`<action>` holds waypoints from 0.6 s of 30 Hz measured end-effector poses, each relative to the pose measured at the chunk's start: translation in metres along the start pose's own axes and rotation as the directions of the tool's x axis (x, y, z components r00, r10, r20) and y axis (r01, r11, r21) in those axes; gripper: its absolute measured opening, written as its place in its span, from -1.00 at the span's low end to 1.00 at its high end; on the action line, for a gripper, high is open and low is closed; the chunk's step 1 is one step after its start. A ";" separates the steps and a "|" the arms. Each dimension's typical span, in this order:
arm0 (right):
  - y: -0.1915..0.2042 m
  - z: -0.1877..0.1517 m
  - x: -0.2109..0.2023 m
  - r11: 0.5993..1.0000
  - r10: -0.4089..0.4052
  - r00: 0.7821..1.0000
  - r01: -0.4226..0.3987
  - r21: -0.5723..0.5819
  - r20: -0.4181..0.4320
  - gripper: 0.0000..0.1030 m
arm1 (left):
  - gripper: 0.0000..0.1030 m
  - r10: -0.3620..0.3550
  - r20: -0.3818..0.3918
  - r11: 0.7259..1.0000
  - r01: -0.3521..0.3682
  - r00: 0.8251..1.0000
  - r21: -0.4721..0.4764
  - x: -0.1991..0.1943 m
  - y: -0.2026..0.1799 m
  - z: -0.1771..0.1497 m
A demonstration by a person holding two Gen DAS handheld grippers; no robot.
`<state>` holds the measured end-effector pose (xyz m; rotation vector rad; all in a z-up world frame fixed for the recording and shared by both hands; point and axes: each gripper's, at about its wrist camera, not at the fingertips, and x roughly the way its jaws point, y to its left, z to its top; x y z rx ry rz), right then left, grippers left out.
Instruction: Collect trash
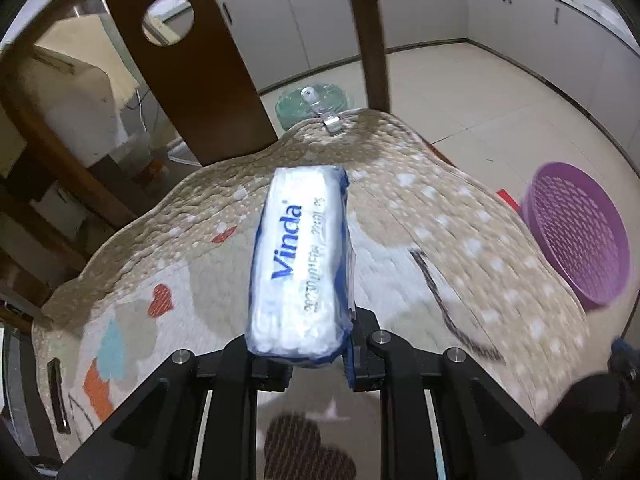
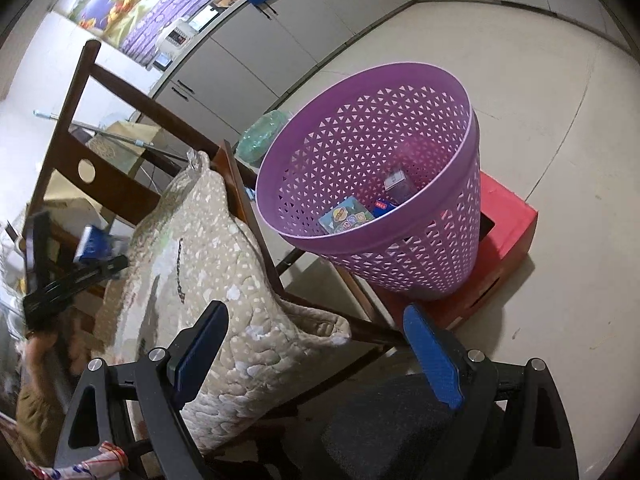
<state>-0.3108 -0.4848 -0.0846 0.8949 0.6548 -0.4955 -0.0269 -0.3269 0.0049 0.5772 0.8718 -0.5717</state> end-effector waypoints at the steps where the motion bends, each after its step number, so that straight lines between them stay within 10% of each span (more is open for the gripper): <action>1: 0.002 -0.001 0.000 1.000 -0.011 1.000 0.011 -0.011 0.001 0.79 | -0.65 -0.004 0.007 1.000 0.004 1.000 0.003 -0.005 0.002 0.000; 18: 0.032 -0.012 0.008 0.973 -0.162 0.987 0.162 -0.167 0.015 0.79 | -0.65 -0.058 0.032 0.990 0.062 0.998 -0.125 -0.057 0.033 -0.063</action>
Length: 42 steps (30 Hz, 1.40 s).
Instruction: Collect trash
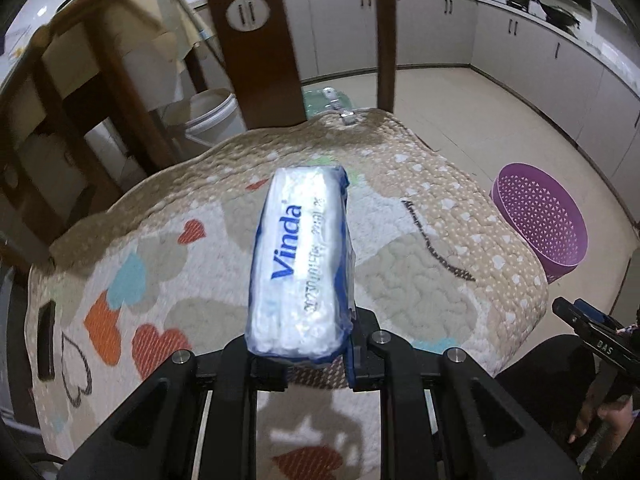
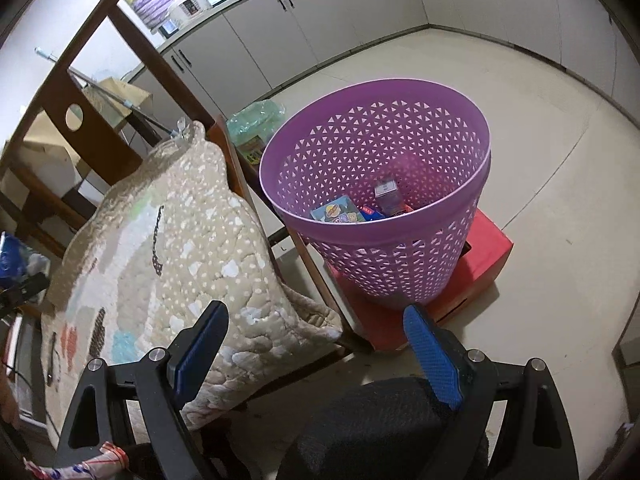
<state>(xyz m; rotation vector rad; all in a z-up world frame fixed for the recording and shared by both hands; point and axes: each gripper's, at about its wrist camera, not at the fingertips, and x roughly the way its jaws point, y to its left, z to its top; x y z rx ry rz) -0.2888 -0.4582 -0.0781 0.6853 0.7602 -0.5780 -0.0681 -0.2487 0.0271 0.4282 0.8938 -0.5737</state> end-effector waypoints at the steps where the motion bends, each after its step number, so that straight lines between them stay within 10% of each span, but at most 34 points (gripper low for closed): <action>1: 0.002 0.000 0.001 1.000 -0.011 1.000 0.011 -0.010 -0.001 0.79 | -0.65 0.000 0.000 1.000 0.000 1.000 -0.009 -0.001 0.004 -0.002; 42: 0.021 -0.005 0.001 0.990 -0.115 0.993 0.116 -0.086 0.016 0.79 | -0.65 -0.143 -0.041 0.984 0.137 0.989 -0.114 -0.001 0.034 -0.027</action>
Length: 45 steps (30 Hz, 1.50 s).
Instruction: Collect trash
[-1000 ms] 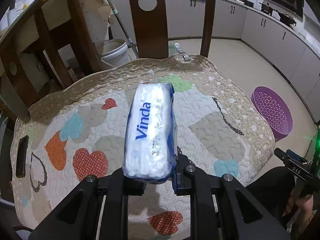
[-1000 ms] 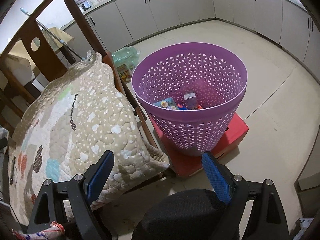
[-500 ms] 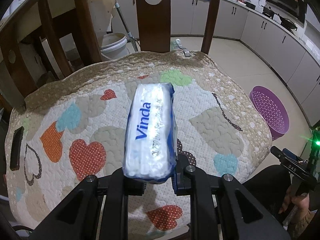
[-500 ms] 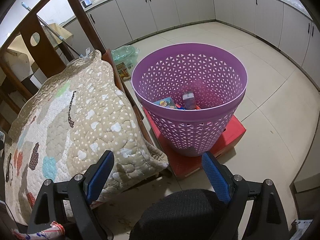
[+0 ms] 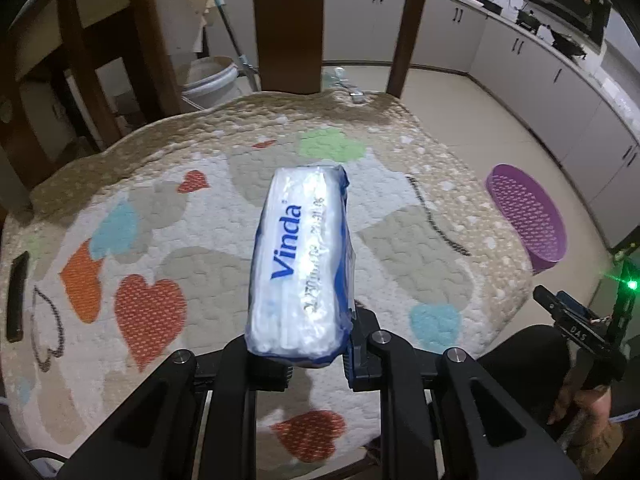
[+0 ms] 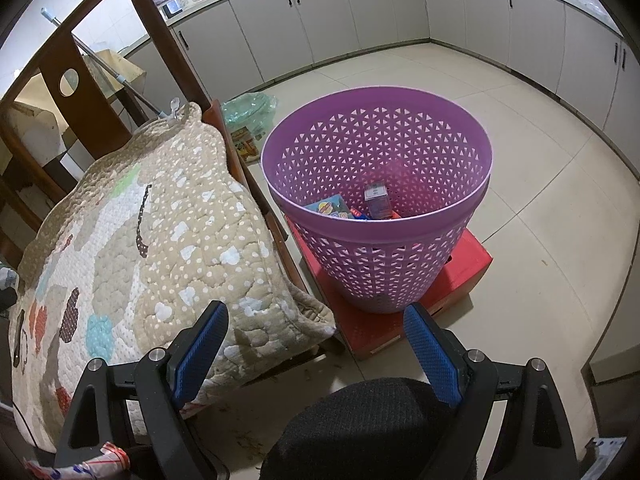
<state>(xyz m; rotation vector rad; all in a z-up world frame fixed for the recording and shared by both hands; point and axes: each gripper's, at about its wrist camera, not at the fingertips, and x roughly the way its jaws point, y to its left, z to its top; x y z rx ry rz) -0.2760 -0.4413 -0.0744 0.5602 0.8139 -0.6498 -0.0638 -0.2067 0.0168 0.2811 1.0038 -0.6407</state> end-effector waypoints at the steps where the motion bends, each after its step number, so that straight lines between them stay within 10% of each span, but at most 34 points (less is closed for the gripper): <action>1: 0.001 0.000 -0.006 1.000 -0.005 1.000 0.005 -0.001 0.025 0.79 | -0.65 -0.024 -0.002 1.000 0.024 1.000 -0.006 0.000 0.001 0.001; 9: 0.038 -0.002 -0.045 0.991 0.100 0.989 -0.089 -0.097 0.110 0.79 | -0.65 -0.159 -0.065 0.981 0.150 0.985 -0.122 0.027 0.017 0.001; 24: 0.140 -0.003 -0.015 0.887 0.350 0.929 -0.369 -0.279 -0.116 0.79 | -0.08 -0.201 -0.126 0.928 0.148 0.971 -0.342 0.062 0.085 -0.022; 36: 0.217 -0.011 0.021 0.813 0.362 0.891 -0.445 -0.376 -0.272 0.79 | -0.04 -0.019 -0.126 0.953 -0.020 0.992 -0.303 0.042 0.122 -0.041; 45: 0.292 -0.019 0.046 0.744 0.343 0.882 -0.465 -0.481 -0.323 0.79 | 0.07 0.161 -0.152 0.941 -0.198 0.975 -0.273 0.031 0.153 -0.062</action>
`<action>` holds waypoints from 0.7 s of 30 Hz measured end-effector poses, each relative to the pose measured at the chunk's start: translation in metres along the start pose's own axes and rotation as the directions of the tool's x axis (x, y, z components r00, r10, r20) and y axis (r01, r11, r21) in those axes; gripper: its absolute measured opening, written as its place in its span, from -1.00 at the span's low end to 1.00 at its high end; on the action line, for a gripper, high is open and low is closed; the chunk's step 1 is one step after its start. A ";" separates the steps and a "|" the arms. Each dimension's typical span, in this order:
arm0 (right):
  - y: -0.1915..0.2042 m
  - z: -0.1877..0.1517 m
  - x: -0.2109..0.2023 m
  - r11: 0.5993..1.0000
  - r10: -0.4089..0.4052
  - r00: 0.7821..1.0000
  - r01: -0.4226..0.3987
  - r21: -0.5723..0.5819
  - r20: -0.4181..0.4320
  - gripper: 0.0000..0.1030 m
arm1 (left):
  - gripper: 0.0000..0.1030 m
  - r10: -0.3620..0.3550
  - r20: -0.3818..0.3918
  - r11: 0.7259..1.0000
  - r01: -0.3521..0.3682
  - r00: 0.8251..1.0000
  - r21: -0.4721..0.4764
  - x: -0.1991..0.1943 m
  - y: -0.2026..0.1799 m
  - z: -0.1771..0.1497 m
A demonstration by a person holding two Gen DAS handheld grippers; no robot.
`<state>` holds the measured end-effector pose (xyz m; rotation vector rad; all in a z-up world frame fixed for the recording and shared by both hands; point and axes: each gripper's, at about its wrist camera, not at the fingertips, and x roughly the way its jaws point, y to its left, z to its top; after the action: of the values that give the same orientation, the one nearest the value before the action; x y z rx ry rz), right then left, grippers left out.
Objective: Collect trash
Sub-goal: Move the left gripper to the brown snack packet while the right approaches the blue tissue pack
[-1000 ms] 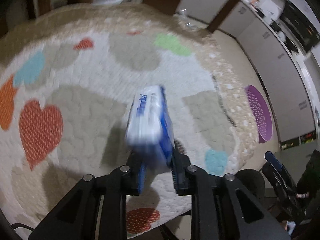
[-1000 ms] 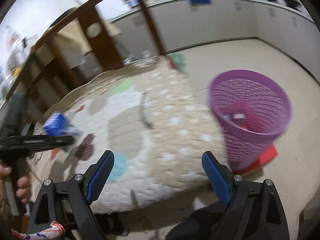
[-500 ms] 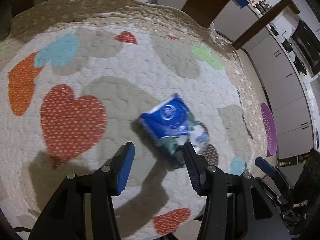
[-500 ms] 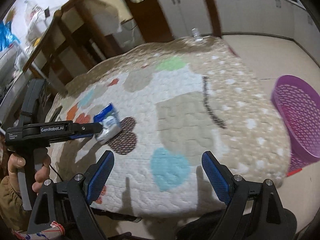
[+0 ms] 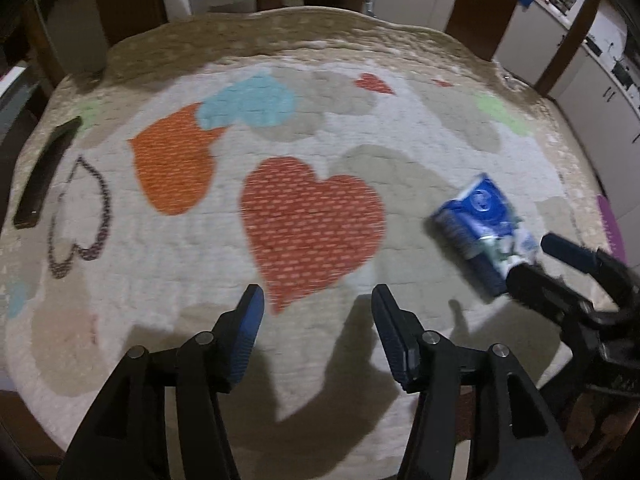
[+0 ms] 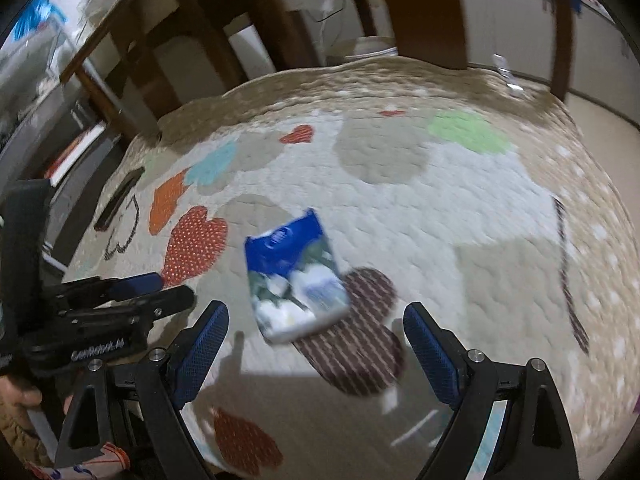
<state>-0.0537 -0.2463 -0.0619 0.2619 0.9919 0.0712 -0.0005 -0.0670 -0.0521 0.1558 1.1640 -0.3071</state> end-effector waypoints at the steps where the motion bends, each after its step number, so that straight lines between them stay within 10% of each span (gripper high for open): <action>1: 0.004 0.003 0.006 1.000 -0.007 1.000 0.007 -0.015 -0.008 0.79 | 0.07 0.015 0.004 1.000 -0.015 1.000 0.003 0.000 0.002 -0.001; 4: 0.013 0.009 0.020 0.998 -0.043 0.999 0.042 -0.050 -0.021 0.78 | 0.08 0.048 0.015 0.999 -0.049 0.999 0.011 -0.001 0.005 -0.003; 8: 0.020 0.013 0.034 0.994 -0.081 0.995 0.077 -0.075 -0.051 0.16 | 0.10 0.054 0.020 0.998 -0.054 0.998 0.011 -0.001 0.006 -0.004; 21: -0.038 -0.007 -0.007 0.985 -0.168 0.985 0.168 0.030 -0.031 0.10 | 0.20 -0.002 0.016 1.000 0.002 1.000 0.014 -0.004 -0.003 -0.003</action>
<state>-0.0657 -0.2834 -0.0691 0.2063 1.0410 -0.0952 -0.0059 -0.0687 -0.0494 0.1642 1.1466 -0.3179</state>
